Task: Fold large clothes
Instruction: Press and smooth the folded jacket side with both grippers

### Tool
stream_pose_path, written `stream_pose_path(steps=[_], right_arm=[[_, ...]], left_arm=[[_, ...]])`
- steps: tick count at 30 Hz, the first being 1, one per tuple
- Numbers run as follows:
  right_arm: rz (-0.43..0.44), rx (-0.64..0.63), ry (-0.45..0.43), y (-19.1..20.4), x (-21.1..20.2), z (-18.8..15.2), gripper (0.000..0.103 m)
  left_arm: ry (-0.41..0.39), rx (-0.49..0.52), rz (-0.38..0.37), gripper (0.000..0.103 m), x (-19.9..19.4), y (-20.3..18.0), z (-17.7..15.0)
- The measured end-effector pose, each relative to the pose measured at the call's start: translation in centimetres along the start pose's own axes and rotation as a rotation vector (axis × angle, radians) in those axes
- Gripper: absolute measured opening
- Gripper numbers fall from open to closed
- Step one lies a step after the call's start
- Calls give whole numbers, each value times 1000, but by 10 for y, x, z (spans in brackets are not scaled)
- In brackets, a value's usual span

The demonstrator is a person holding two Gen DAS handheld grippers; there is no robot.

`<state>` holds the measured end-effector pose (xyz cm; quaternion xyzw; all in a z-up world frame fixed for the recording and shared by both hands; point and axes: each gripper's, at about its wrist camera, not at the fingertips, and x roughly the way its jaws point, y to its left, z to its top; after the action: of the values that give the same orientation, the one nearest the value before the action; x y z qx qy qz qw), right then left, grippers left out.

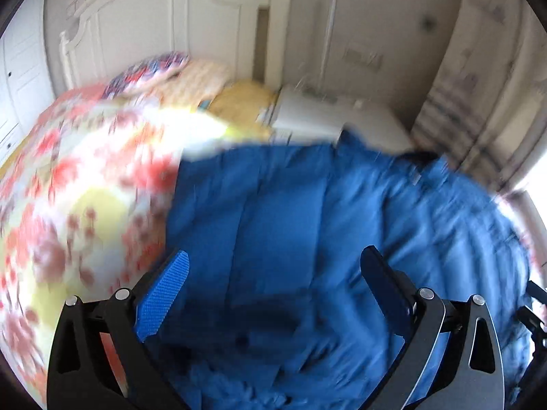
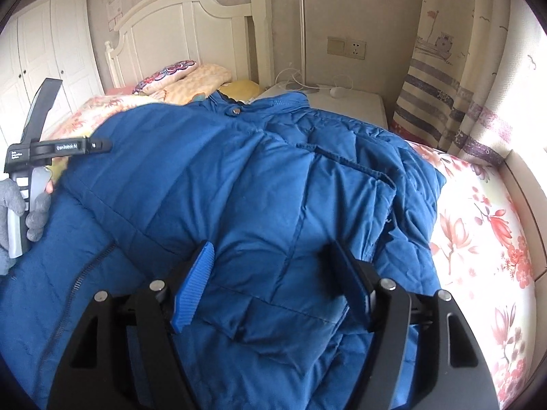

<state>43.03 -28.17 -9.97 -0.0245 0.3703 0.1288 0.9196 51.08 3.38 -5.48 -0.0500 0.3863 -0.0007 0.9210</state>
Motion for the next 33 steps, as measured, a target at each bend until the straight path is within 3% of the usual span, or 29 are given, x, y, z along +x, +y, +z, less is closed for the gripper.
stream_pose_path(steps=[3,5,7,9,11,14,17,19,20,22,23,26,30,33], right_arm=[[-67,65,-92,-3,-18,22,64],[-88,83,-104,3,-14,36,64],[-142,45,-45,13,11,42,64],[-162,48,91,14,47,36,64],[-178,30,95,17,53,35,66],[-144,57,96,9,43,50,66],[-195,81,41,-6,35,72,66],[-209,111,21,-20,39,87,66],[-209,123,40,-27,47,89,66],[-224,143,150,-42,76,86,66],[-202,157,195,-46,86,81,66],[-174,150,206,-52,89,81,66],[-191,118,129,-56,77,110,66],[-214,138,117,-67,94,123,69]], left_arm=[[-3,47,-32,97,9,-14,22],[49,92,10,97,32,-23,29],[152,110,61,98,64,-26,24],[170,110,41,99,75,-22,21],[198,107,15,98,69,-18,26],[156,26,-67,98,50,2,44],[111,-15,-36,98,48,19,65],[154,-7,10,98,69,25,71],[216,5,42,98,88,28,69],[321,21,54,99,120,32,60],[324,29,52,99,123,32,59],[320,38,36,98,113,33,70],[204,22,7,98,90,29,94],[188,45,51,98,110,20,101]])
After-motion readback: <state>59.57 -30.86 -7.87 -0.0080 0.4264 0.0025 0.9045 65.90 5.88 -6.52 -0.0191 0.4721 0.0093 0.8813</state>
